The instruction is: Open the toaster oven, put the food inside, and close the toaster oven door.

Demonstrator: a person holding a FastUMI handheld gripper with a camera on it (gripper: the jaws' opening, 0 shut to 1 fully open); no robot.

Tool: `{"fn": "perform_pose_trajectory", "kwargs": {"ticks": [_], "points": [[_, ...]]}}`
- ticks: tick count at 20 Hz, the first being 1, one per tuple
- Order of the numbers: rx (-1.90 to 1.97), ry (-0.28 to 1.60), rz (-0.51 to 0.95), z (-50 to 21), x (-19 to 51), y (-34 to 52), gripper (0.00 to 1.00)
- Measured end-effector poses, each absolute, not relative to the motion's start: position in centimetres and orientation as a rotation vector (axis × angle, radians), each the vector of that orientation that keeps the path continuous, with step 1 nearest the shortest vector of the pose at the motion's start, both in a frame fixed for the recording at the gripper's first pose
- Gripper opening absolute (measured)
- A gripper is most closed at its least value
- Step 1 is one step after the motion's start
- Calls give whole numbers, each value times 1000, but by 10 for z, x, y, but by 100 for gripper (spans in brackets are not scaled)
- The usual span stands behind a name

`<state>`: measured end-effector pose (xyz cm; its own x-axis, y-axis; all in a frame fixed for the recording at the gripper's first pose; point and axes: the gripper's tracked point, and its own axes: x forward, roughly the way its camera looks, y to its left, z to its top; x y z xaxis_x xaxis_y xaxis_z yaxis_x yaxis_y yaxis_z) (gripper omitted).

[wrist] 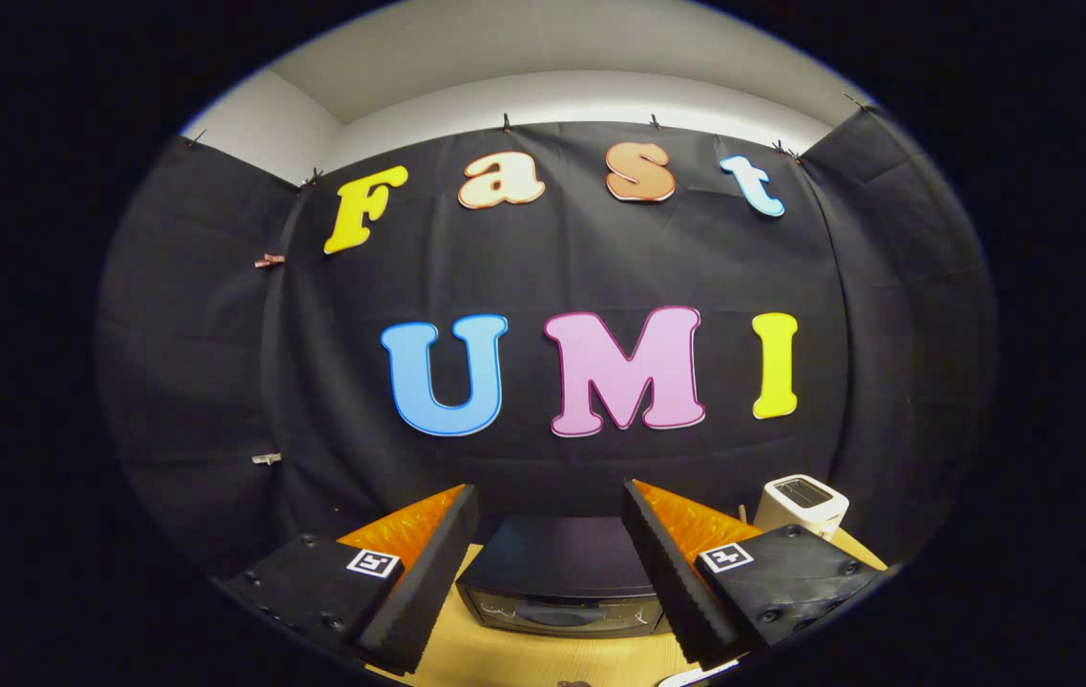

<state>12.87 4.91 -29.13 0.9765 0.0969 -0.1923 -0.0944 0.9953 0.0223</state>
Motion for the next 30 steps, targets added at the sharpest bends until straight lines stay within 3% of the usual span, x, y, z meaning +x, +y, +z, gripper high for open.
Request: {"fn": "perform_pose_trajectory", "kwargs": {"ticks": [13, 22, 30], "points": [[60, 531, -54, -504, 153, 39, 98], [-28, 562, -64, -526, 153, 34, 98], [-5, 731, -50, -539, 92, 37, 98]]}}
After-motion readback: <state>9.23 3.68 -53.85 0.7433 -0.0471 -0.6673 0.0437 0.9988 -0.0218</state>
